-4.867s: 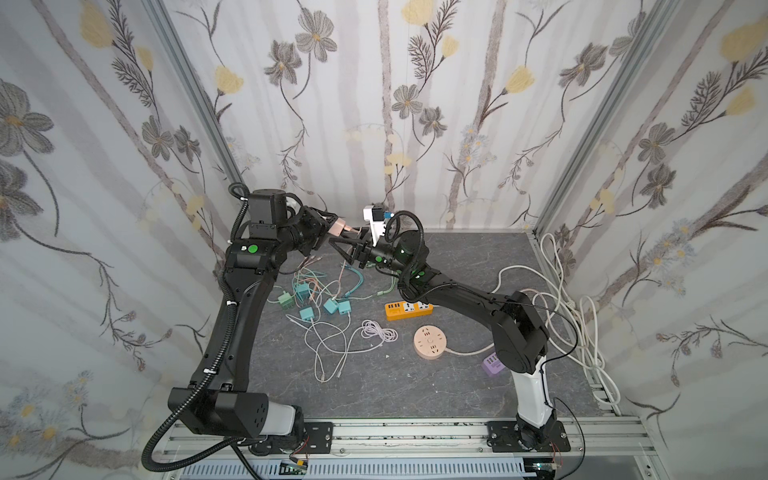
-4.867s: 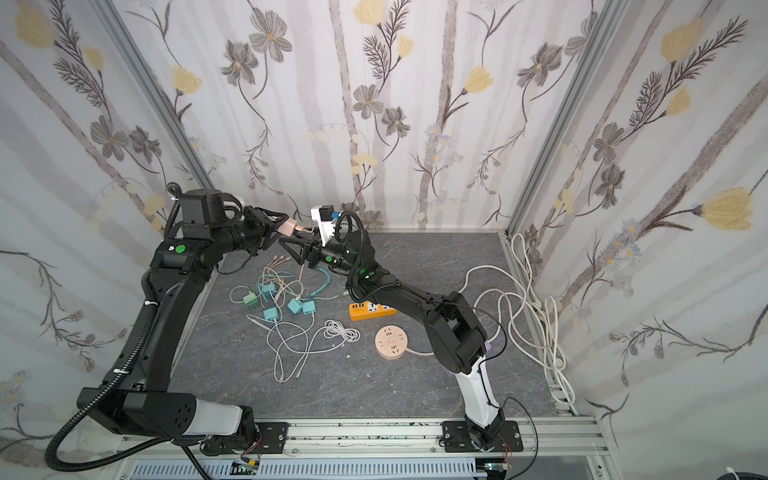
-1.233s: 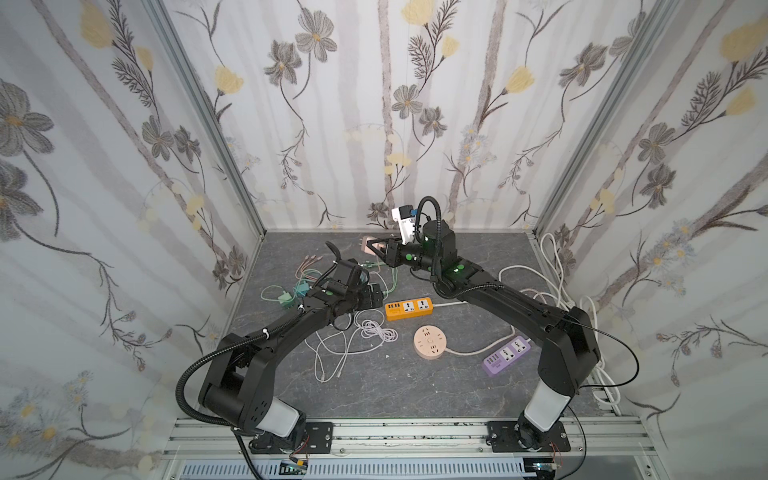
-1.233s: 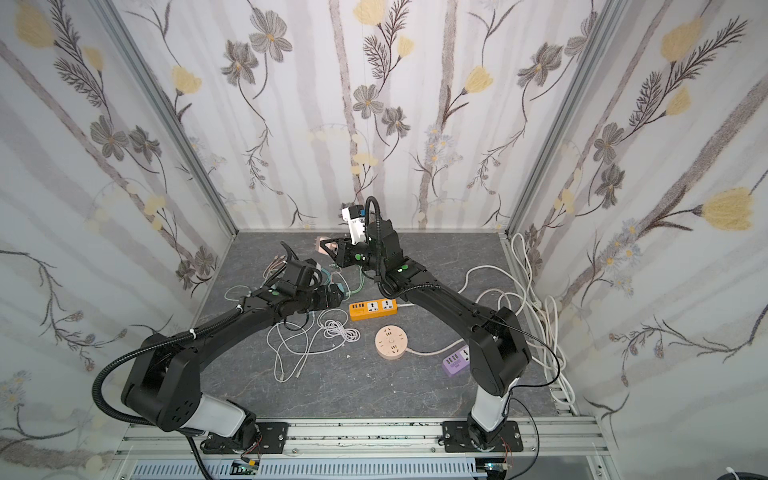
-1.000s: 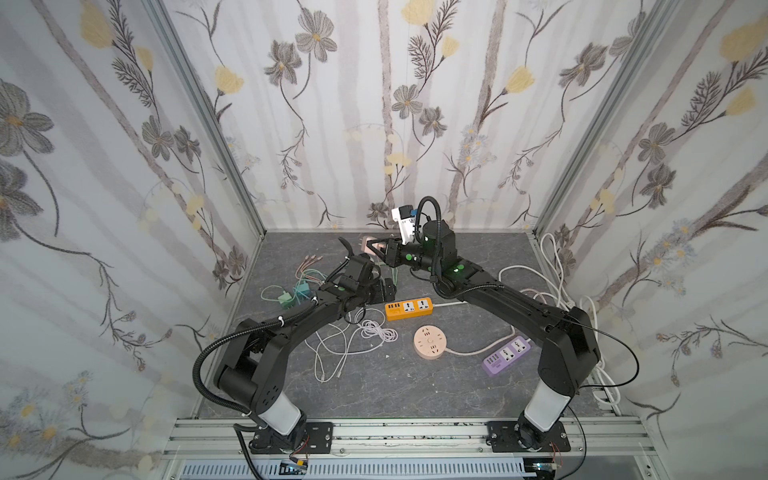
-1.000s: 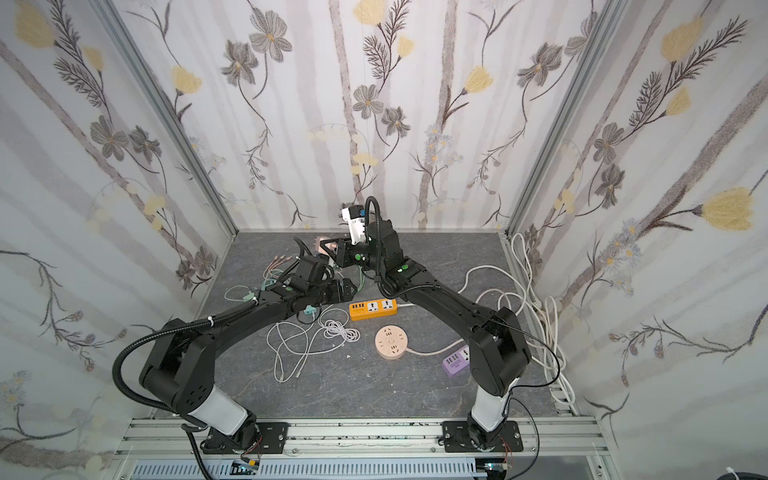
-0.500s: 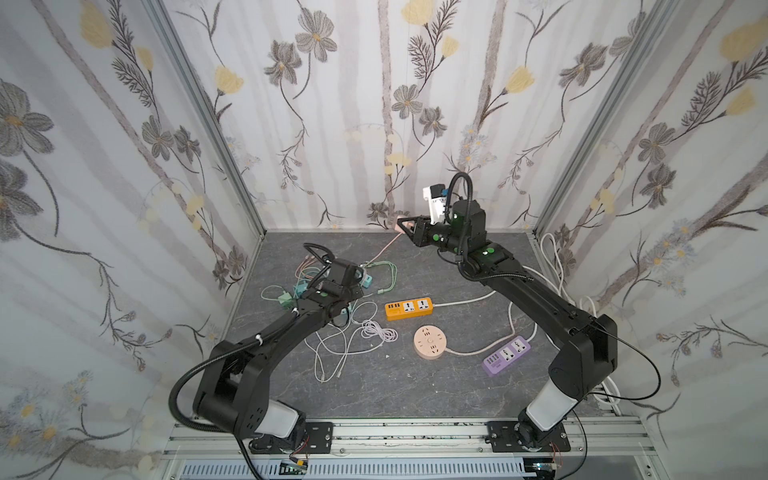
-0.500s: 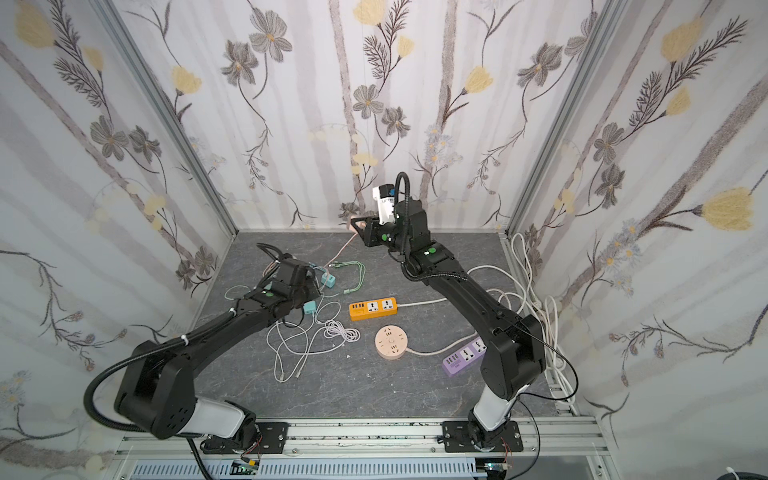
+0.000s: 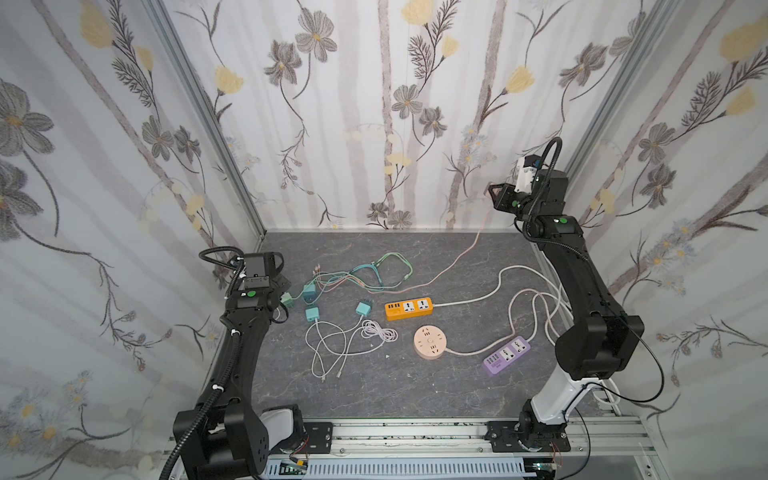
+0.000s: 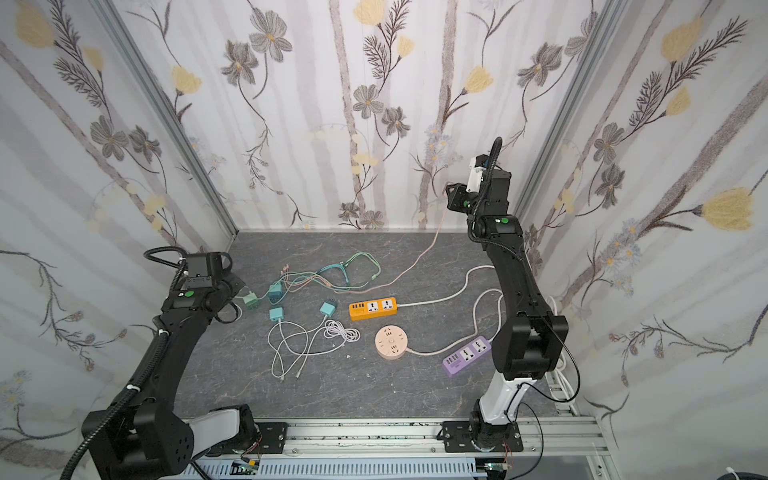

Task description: Insert the plug

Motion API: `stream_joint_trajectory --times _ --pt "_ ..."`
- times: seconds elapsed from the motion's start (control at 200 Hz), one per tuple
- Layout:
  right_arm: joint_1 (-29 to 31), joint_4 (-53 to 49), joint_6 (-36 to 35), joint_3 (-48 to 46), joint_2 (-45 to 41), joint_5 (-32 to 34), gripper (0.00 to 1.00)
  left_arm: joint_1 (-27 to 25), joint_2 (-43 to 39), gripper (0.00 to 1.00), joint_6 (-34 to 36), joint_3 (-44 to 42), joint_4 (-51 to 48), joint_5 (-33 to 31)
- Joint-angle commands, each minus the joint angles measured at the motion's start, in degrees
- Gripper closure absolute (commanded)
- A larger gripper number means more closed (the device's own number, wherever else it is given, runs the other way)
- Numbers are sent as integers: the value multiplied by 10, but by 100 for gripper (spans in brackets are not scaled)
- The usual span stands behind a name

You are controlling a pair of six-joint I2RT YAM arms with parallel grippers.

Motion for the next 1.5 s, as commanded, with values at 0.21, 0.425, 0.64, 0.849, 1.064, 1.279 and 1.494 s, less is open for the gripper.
stream_joint_trajectory --times 0.21,0.425,0.64,0.849,1.064,1.279,1.494 --pt "-18 25 -39 3 6 -102 100 -8 33 94 4 23 -23 48" --pt "12 28 -57 -21 9 -136 100 -98 115 83 15 20 -44 32" --pt "37 20 -86 -56 -10 -150 100 -172 182 42 42 62 -94 -25" --pt "50 35 -87 -93 -41 -163 100 -298 176 0 114 110 -116 -166" --pt "55 45 -85 -130 -72 -166 100 -394 246 0 259 185 -134 -79" --pt "59 56 -83 -170 -100 -168 100 -491 427 1 427 321 -141 -70" --pt "62 59 -83 -200 -121 -171 100 -492 596 9 455 500 -138 -98"
